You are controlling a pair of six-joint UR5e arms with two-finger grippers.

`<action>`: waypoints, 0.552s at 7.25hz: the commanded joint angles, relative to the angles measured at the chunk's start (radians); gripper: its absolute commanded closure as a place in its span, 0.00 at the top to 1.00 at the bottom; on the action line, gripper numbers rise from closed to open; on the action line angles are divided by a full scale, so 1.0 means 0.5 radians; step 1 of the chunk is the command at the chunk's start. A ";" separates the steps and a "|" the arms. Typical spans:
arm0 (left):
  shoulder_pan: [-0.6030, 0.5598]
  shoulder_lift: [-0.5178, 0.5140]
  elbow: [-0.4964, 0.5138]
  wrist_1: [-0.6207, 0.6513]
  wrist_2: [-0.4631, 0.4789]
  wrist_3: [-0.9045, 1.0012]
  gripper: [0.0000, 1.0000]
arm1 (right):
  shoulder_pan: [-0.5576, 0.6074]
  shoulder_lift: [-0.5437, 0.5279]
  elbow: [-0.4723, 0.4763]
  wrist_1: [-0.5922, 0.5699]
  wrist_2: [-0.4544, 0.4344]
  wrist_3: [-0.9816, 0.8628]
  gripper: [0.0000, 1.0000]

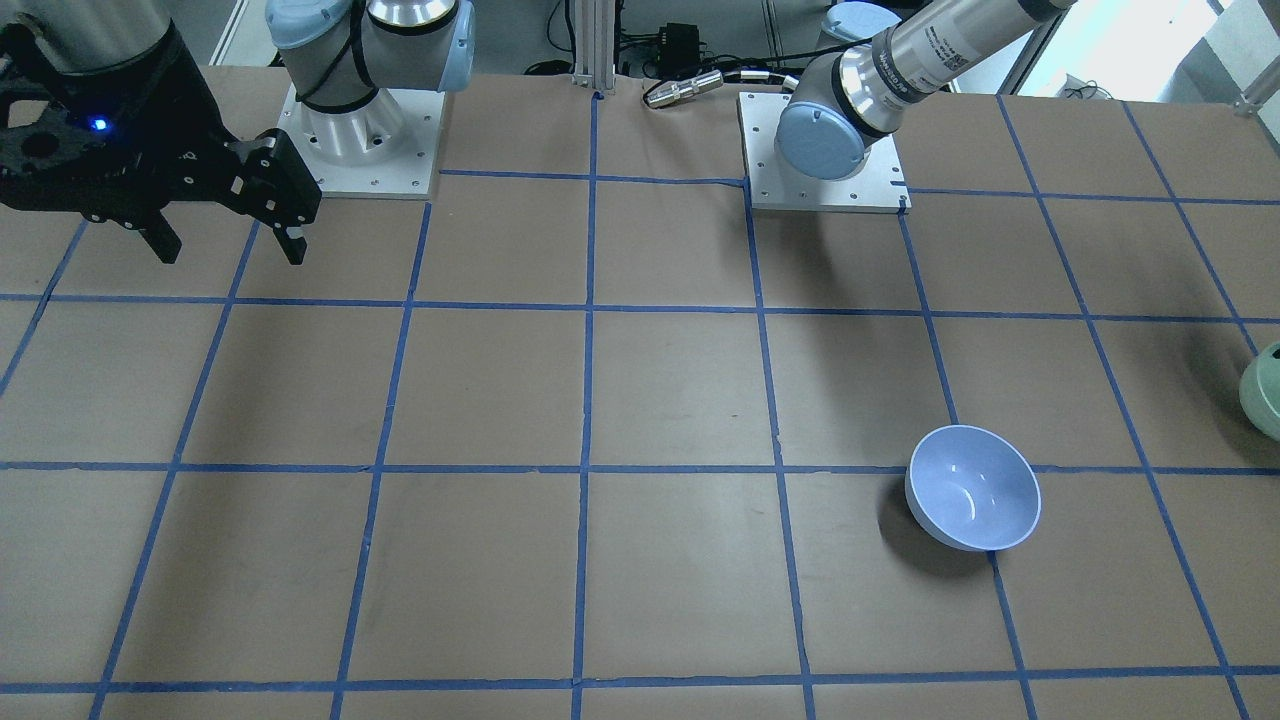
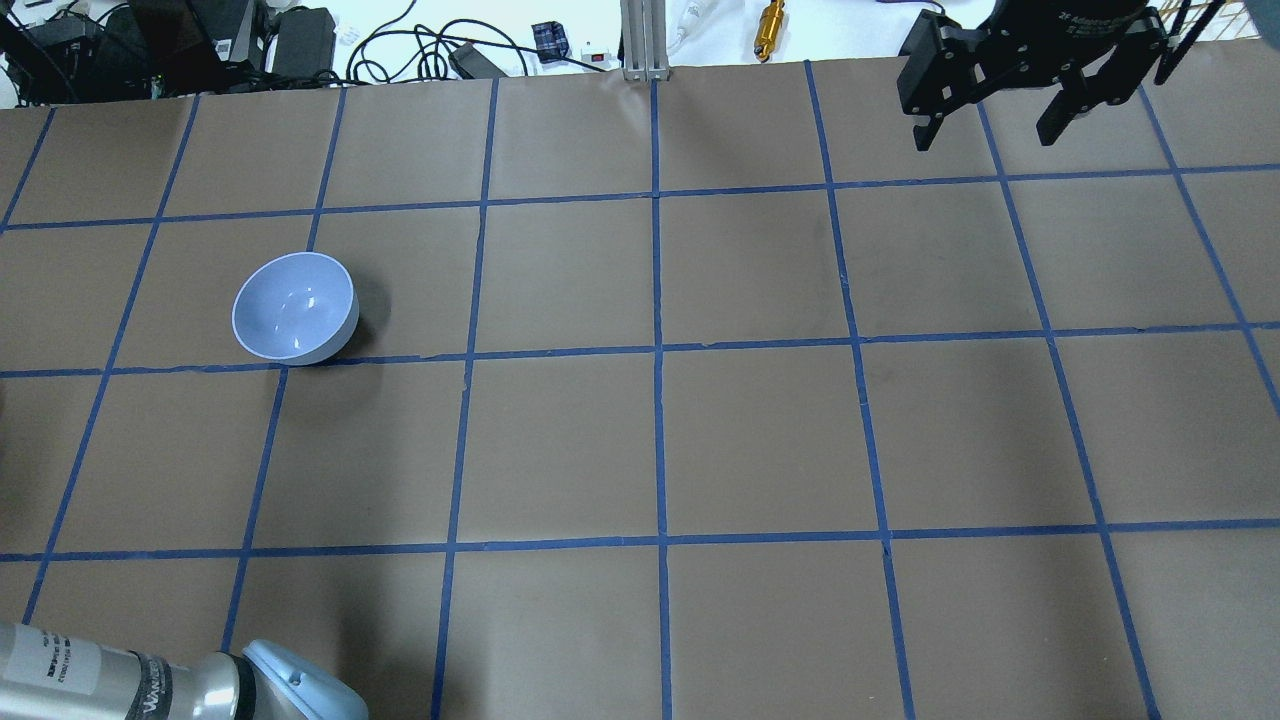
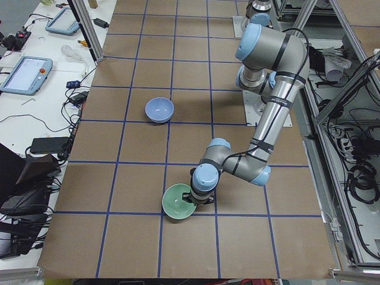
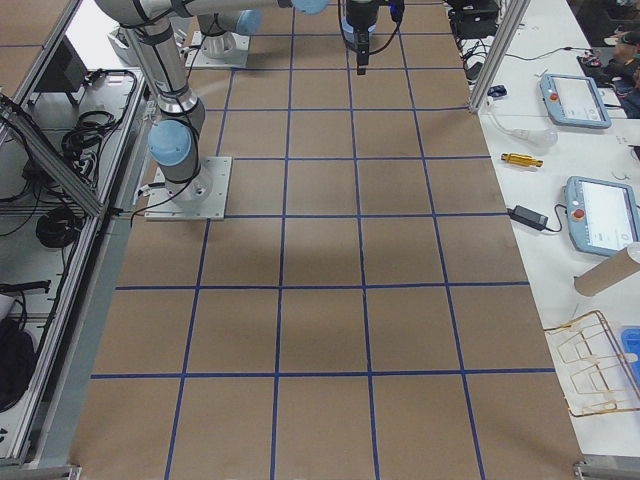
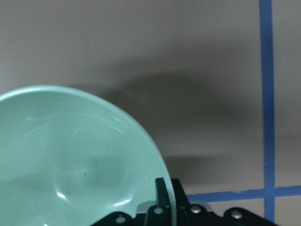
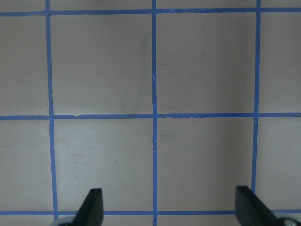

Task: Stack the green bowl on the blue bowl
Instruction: 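Grasp the pale green bowl by its rim with the left gripper, then lift the green bowl and carry it over the light blue bowl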

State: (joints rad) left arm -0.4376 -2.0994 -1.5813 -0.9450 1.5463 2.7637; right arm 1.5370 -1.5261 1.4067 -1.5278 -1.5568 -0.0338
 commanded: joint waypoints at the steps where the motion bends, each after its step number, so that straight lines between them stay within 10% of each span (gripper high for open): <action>1: -0.027 0.139 0.021 -0.140 -0.043 -0.097 0.00 | 0.000 0.003 0.000 0.000 0.000 0.000 1.00; 4: -0.323 0.443 0.113 -0.612 -0.098 -0.433 0.00 | 0.000 0.003 0.000 0.000 0.003 0.000 1.00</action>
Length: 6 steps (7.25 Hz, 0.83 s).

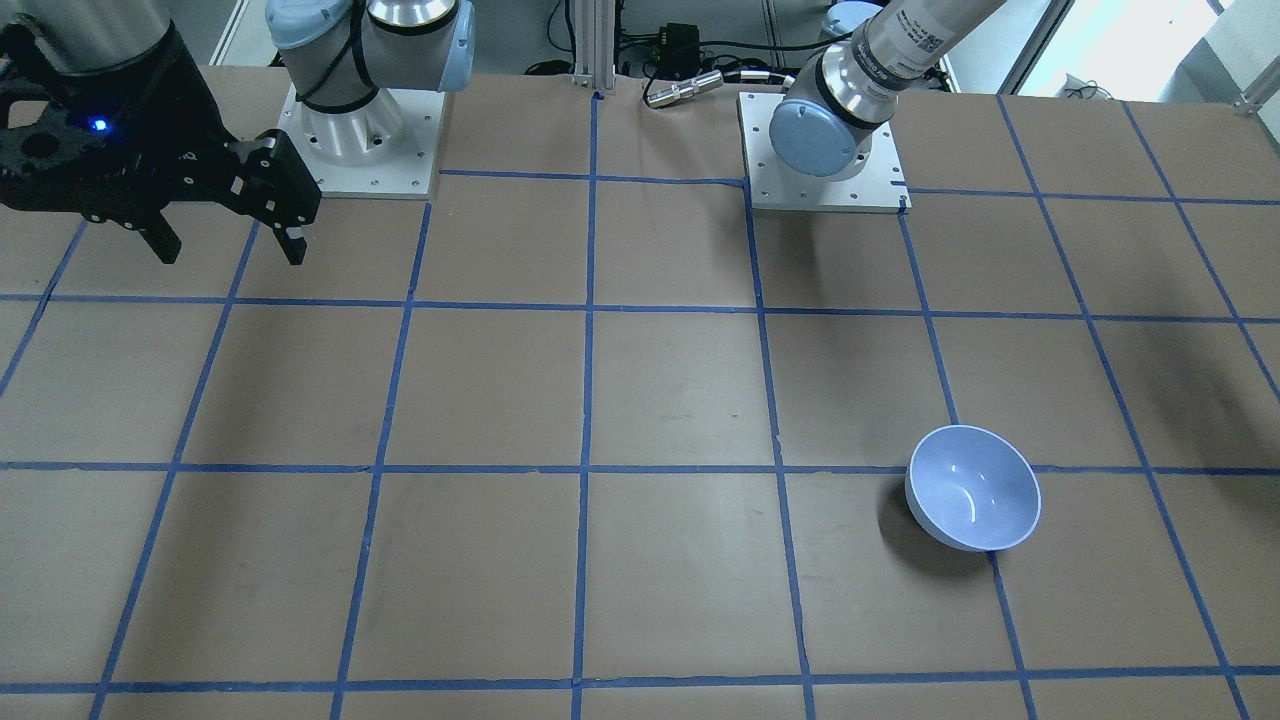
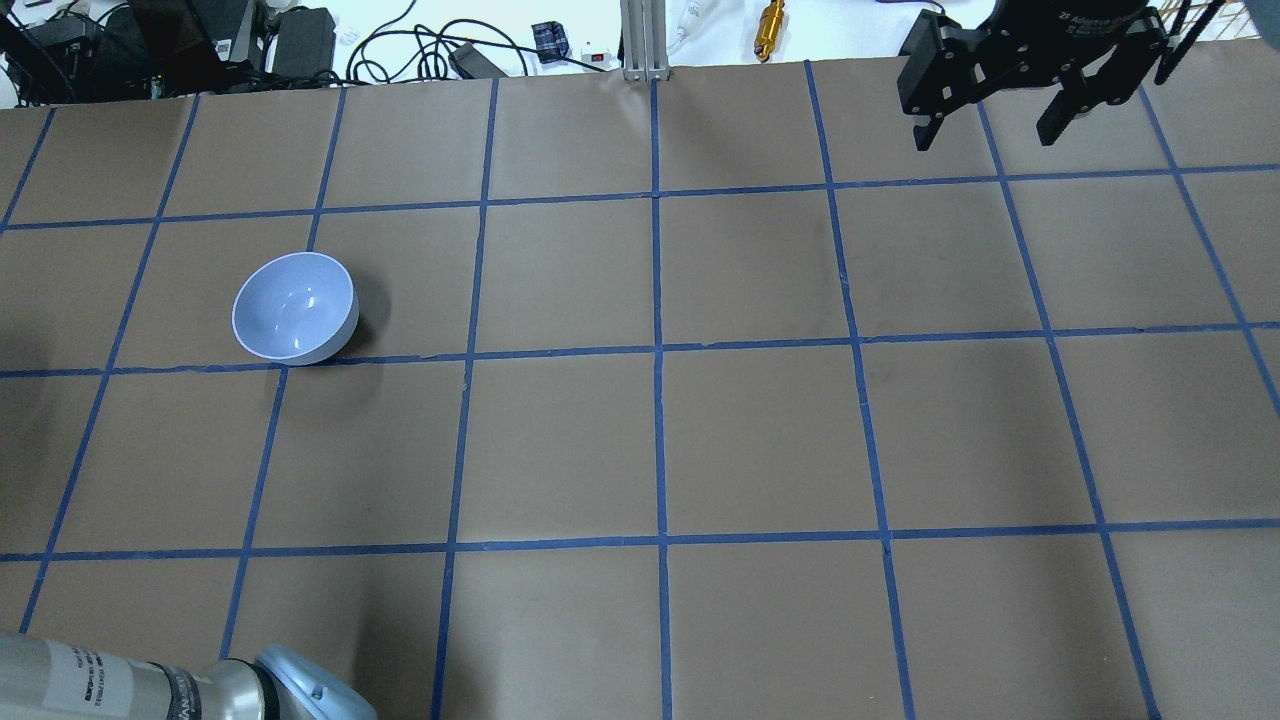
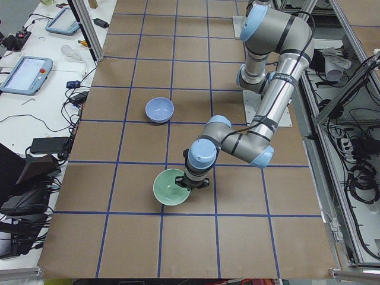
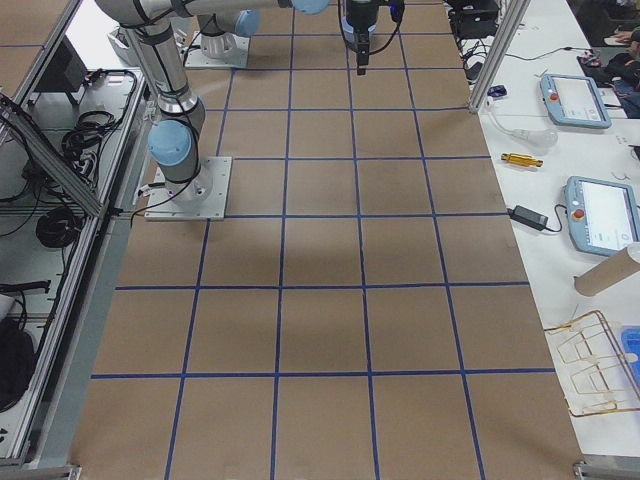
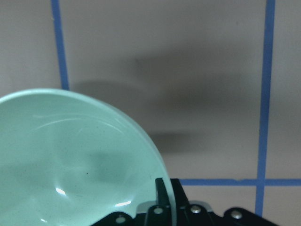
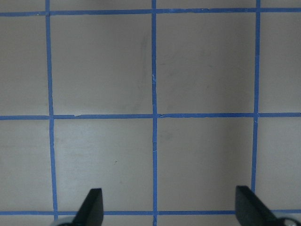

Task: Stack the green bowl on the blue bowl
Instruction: 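Lift the green bowl and carry it over the light blue bowl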

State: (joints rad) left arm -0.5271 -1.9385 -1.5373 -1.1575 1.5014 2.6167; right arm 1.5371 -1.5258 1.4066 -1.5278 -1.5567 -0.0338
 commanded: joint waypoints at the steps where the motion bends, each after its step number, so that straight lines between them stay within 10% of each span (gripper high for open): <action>1: -0.309 0.198 0.013 -0.267 -0.015 -0.238 0.00 | 0.000 -0.001 0.000 0.000 0.002 0.000 1.00; 6: -1.138 0.297 -0.271 -0.272 -0.018 -1.093 0.00 | 0.000 0.002 0.000 0.000 0.002 0.003 1.00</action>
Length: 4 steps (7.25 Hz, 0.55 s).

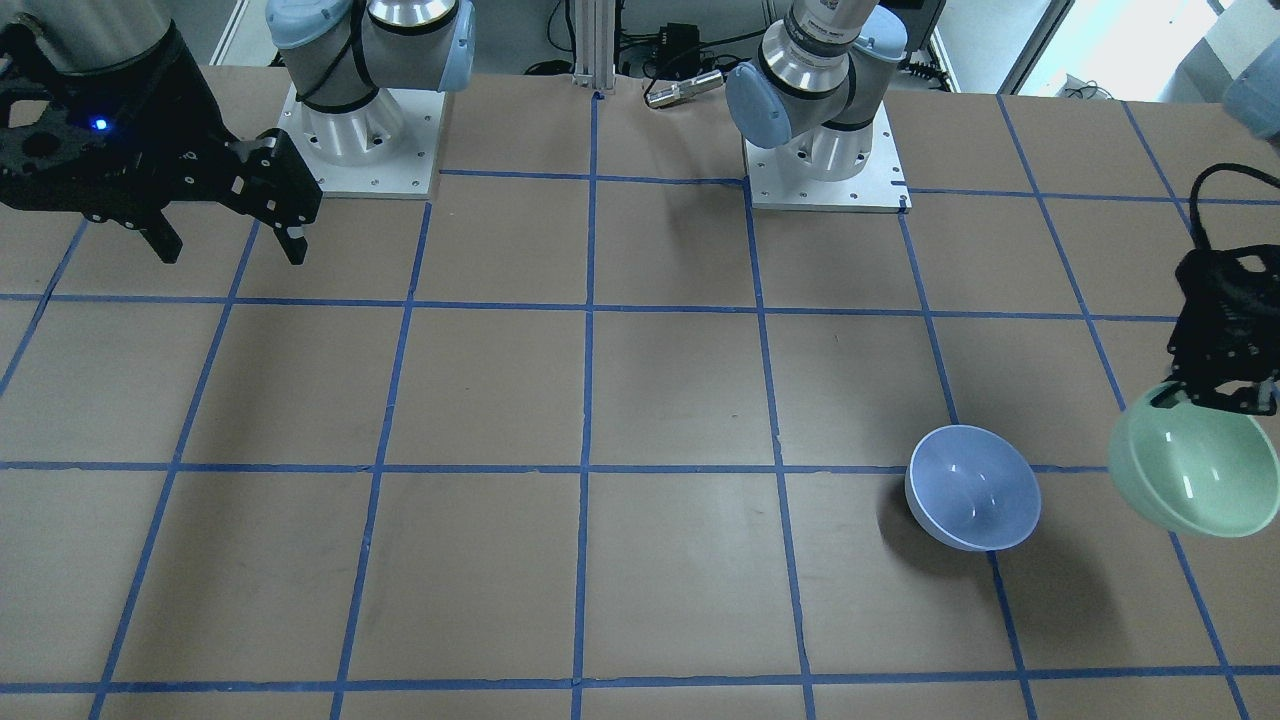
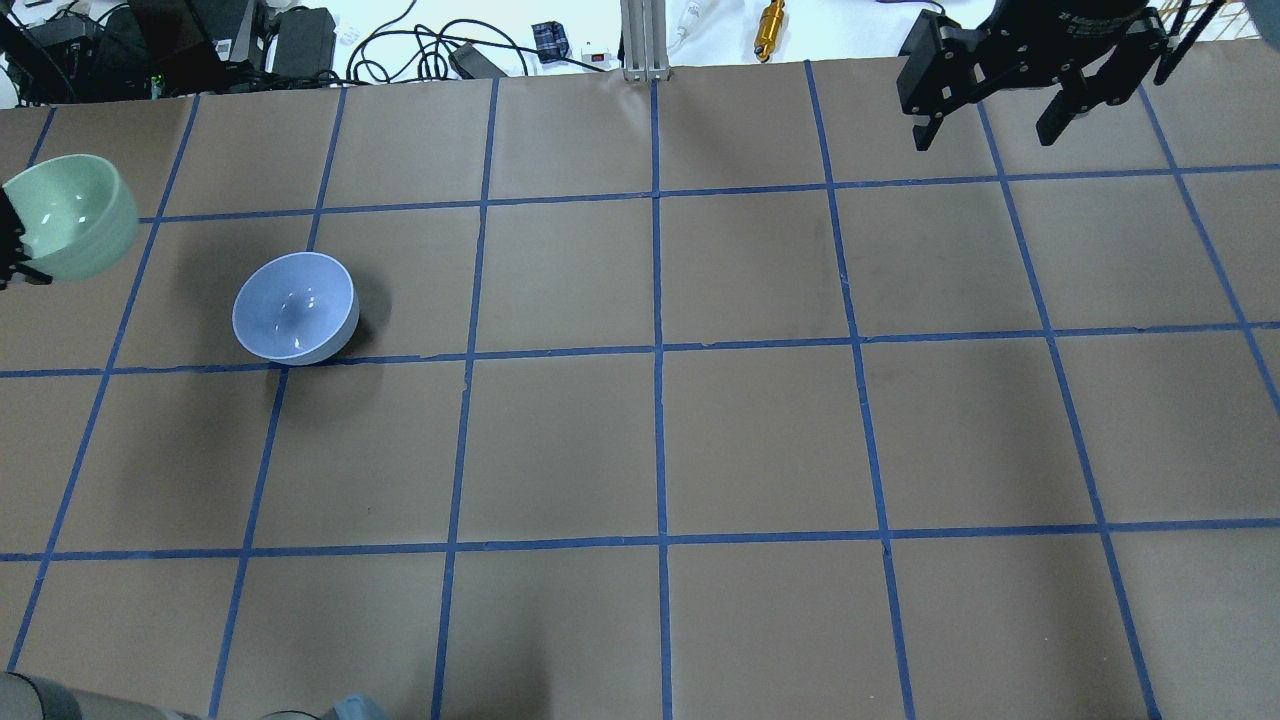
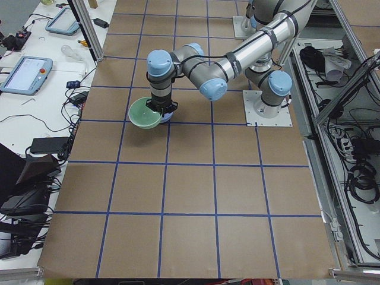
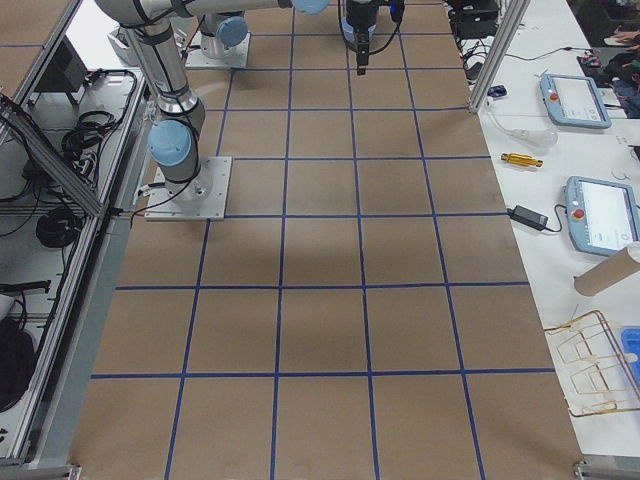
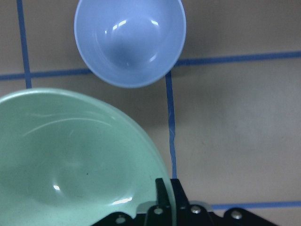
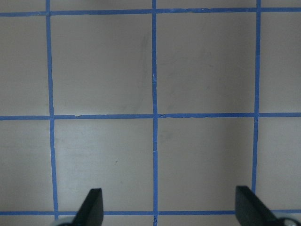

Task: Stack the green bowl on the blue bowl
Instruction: 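Lift the green bowl and carry it over the light blue bowl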

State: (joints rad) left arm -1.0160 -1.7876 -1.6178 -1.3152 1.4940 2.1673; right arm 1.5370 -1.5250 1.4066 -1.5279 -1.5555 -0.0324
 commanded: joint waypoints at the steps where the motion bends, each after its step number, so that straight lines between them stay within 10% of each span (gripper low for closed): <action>1: -0.271 0.004 -0.257 0.284 0.018 -0.266 0.00 | 0.000 -0.003 0.000 0.000 0.000 0.000 1.00; 4: -0.312 0.001 -0.467 0.550 0.019 -0.330 0.00 | 0.000 -0.003 0.000 0.000 -0.003 -0.003 1.00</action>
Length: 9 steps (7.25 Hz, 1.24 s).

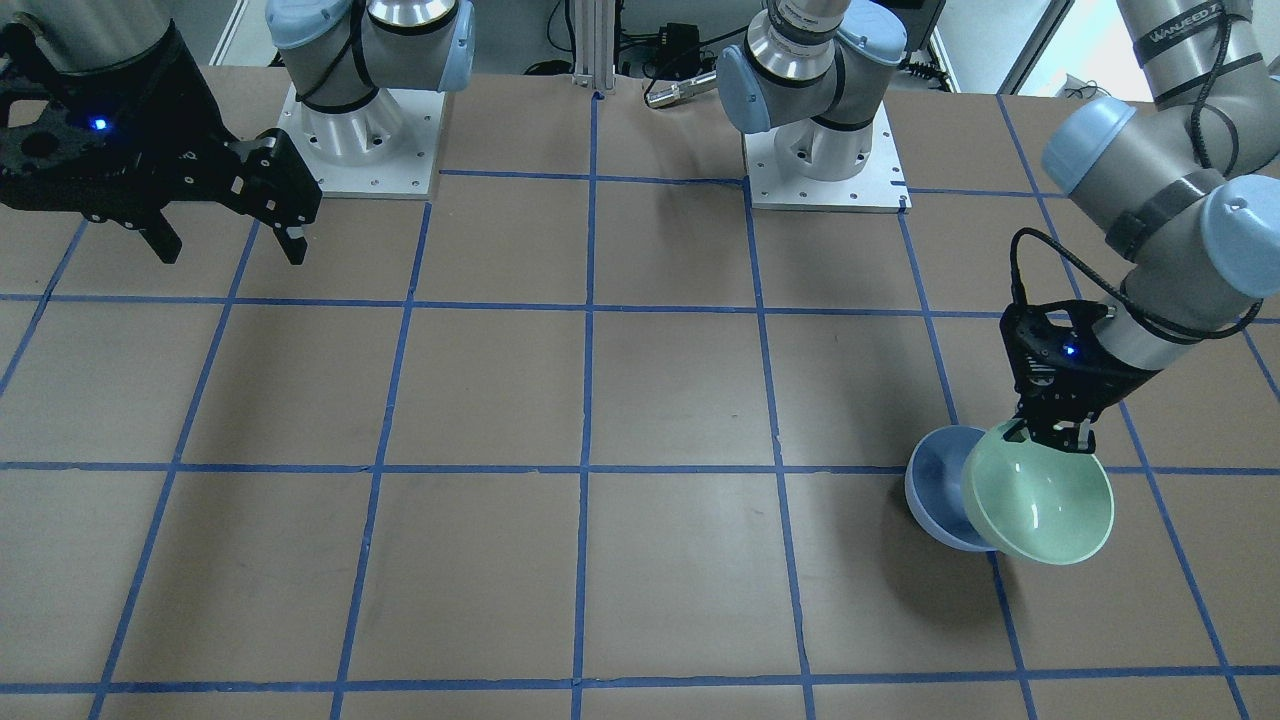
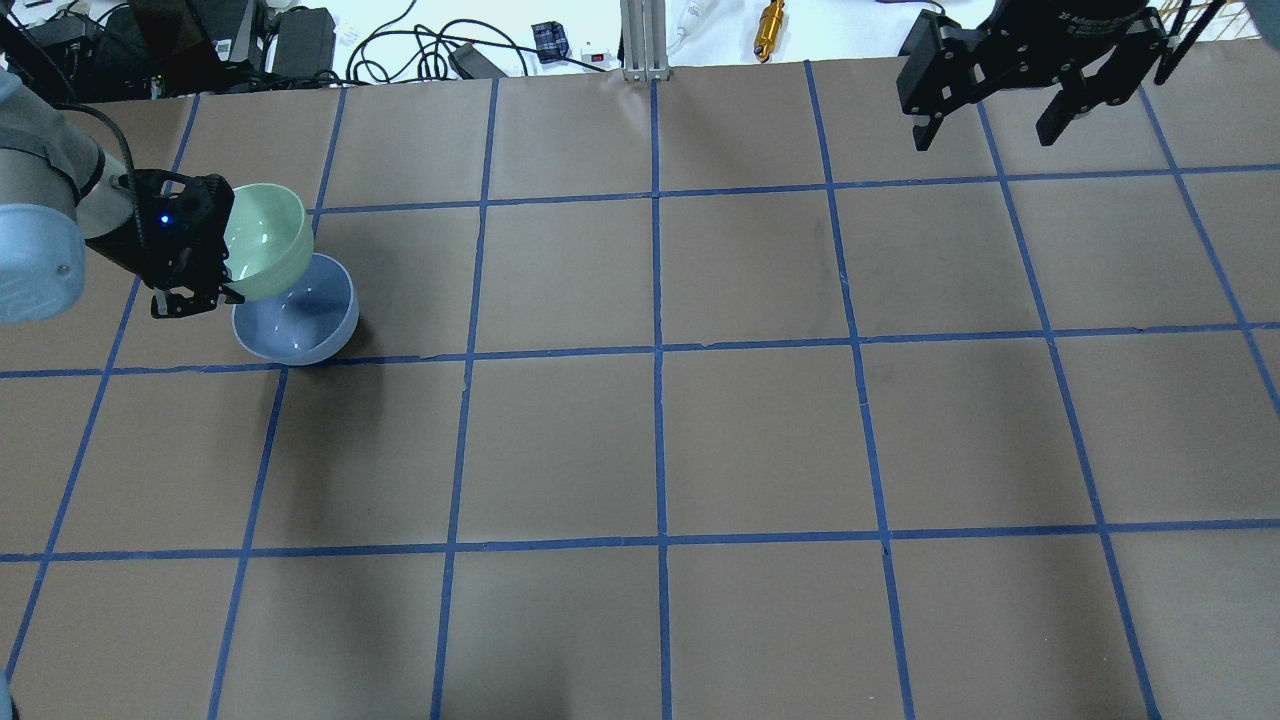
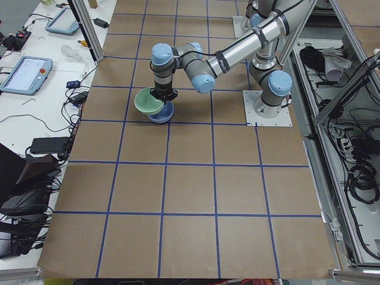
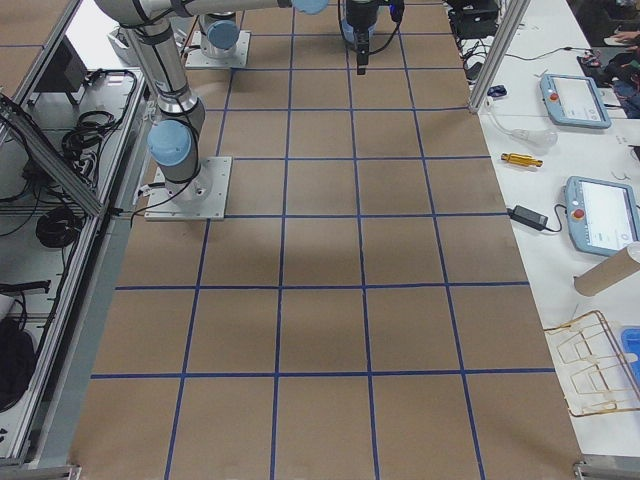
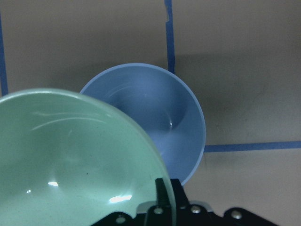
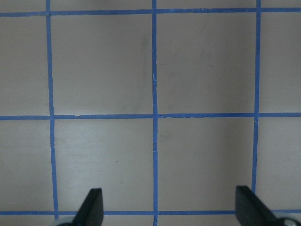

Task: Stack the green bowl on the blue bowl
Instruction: 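Lower the green bowl into the blue bowl and open the left gripper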

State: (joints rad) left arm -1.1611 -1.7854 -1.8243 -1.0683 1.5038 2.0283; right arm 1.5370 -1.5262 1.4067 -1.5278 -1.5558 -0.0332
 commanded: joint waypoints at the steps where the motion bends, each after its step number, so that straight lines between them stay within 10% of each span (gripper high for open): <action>1: -0.022 -0.009 -0.091 0.053 0.002 -0.044 0.00 | 0.000 0.000 0.000 0.000 -0.002 -0.001 1.00; 3: -0.016 -0.034 -0.152 0.111 0.005 -0.050 0.00 | 0.000 0.000 0.000 0.000 -0.002 -0.001 1.00; 4: -0.013 -0.040 -0.143 0.115 0.008 -0.071 0.86 | 0.000 0.003 0.000 0.000 -0.002 -0.001 1.00; 6: -0.003 0.009 -0.079 0.042 0.008 -0.257 0.98 | 0.000 0.003 0.000 0.000 -0.002 -0.001 1.00; 9: -0.052 0.165 0.428 -0.766 -0.022 -0.811 1.00 | 0.000 0.003 0.000 0.000 -0.002 -0.001 1.00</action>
State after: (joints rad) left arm -1.1760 -1.7410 -1.7243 -1.2740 1.4969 1.7518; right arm 1.5371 -1.5248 1.4066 -1.5278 -1.5570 -0.0338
